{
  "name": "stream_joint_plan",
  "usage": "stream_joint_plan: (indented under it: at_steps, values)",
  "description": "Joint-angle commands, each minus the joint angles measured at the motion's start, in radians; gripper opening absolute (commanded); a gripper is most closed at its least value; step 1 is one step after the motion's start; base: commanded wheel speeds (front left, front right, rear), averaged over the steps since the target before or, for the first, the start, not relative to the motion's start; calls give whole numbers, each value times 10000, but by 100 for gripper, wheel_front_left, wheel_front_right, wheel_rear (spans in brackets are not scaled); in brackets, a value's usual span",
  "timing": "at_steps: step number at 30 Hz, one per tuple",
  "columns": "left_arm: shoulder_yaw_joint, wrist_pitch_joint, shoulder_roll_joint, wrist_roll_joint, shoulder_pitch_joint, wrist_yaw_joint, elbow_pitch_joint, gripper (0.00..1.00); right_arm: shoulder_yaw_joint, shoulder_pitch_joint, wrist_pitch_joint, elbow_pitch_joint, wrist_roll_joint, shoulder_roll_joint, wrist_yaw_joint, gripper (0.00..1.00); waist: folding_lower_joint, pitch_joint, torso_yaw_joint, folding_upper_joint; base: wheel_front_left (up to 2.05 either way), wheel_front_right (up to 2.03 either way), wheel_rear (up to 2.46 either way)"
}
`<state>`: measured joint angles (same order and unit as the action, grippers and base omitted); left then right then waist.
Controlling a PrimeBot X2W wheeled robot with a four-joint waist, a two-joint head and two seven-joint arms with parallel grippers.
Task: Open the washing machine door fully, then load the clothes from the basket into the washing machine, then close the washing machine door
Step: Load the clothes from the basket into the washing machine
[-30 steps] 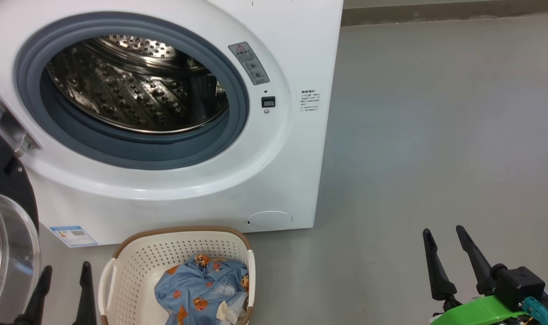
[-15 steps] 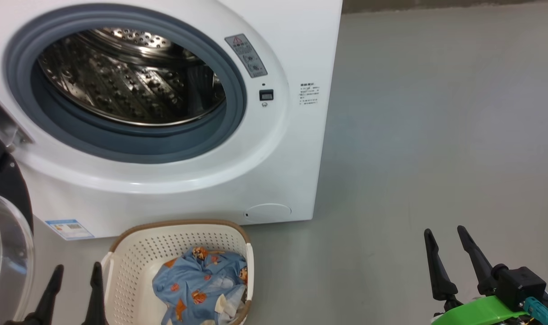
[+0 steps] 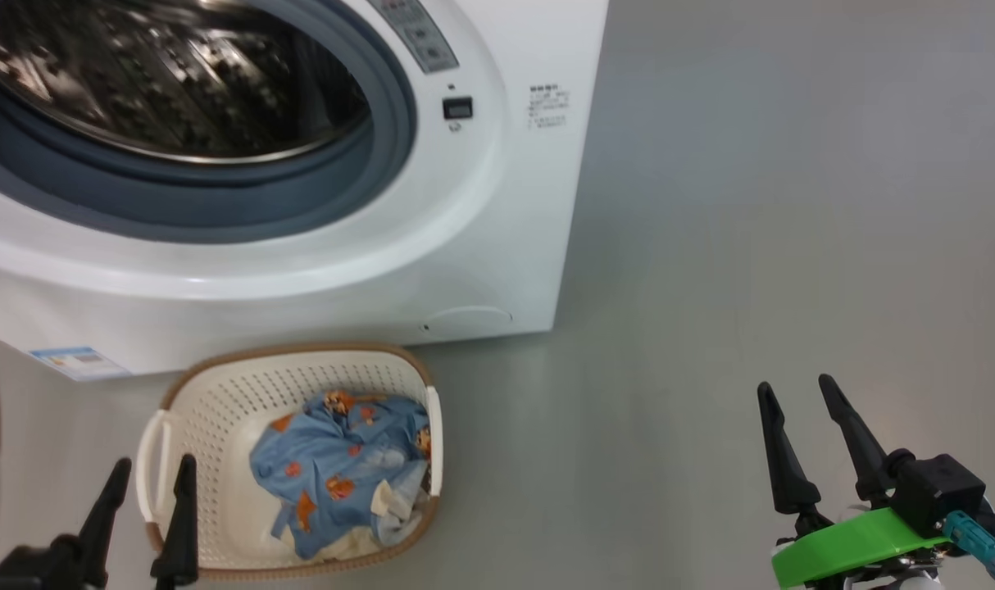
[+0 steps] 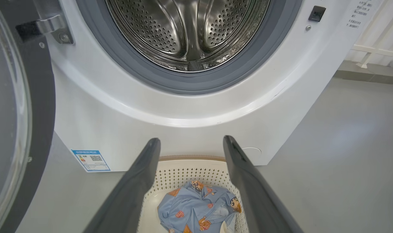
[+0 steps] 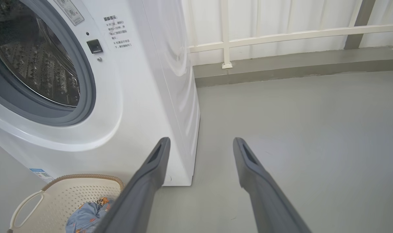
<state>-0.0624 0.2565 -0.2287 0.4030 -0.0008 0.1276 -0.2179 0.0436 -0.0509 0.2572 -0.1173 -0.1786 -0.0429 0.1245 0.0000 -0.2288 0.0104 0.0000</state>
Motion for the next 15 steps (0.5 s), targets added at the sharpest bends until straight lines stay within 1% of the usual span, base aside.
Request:
stream_joint_plan:
  at_steps: [1, 11, 15]
  values:
    - [264, 53, -350, 155, -456, 31, 81, 100, -313, -288, 46, 297, 51, -74, 62, 100, 0, -728, -328, 0, 0, 0, 0]
    - [-562, 53, -850, 926, -1493, 31, -562, 100, -398, -597, 46, 679, 47, -74, 62, 100, 0, -2132, -814, 0, 0, 0, 0]
    - [-818, 53, -984, 1122, -1826, 31, -808, 100, -422, -644, 46, 806, 23, -74, 62, 100, 0, -2492, -948, 0, 0, 0, 0]
